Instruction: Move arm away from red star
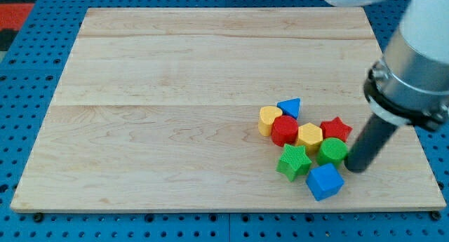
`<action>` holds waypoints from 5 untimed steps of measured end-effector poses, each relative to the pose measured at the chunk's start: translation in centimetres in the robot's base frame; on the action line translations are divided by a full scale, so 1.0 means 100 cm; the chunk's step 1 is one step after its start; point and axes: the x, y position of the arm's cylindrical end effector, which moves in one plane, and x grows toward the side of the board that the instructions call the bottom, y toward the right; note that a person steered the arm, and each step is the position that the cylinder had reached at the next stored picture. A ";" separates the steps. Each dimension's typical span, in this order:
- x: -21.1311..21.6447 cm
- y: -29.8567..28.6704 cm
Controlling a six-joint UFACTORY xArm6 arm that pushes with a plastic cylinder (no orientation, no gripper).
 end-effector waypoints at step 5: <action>-0.114 0.008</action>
